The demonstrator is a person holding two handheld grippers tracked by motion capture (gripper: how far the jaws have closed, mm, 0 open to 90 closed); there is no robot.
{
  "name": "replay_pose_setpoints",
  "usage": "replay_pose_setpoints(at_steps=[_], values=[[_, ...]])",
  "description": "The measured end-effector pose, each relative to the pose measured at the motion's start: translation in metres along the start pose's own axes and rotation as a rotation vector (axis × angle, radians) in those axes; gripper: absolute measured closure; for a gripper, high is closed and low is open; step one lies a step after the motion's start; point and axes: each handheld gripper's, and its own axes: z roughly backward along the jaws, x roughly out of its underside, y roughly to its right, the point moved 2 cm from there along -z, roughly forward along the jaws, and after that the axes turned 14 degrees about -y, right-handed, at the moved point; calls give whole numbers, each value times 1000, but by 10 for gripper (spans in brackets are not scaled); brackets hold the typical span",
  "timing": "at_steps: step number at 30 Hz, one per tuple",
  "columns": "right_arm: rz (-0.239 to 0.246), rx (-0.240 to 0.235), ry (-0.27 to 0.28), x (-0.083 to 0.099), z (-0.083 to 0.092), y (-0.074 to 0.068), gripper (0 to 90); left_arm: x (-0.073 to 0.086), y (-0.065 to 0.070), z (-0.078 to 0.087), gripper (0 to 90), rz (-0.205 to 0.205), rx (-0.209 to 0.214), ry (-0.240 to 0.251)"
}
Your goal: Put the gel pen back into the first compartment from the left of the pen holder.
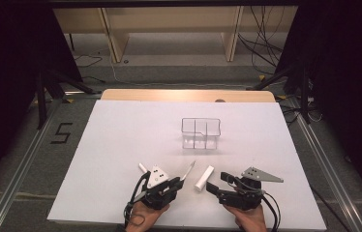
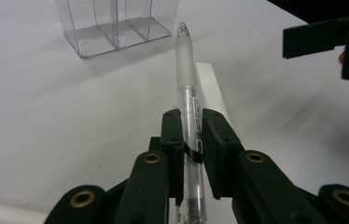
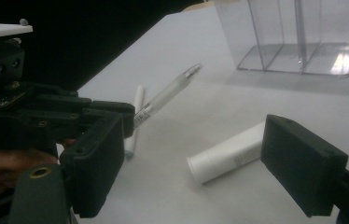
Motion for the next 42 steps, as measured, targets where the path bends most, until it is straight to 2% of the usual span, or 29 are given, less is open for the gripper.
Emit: replay_pose_setpoints(at_steps=[8,13,19,28,42], values=[[-71,-97,-12,-11,-16,1,263,-1,1,2,789,-3,19,39],[-89,-128,-17,-17,-26,1,295,-1,2,2,789,-9,29,53],[-149,-199,-31,-21,-38,1,337,-1,3,4,789,-5,41,76],[-223,-284,-26,-26,-46,1,399,-2,4,5,789,4,59,87],[-305,-364,-34,-29,-56,3,514,-2,6,6,789,3,69,108]])
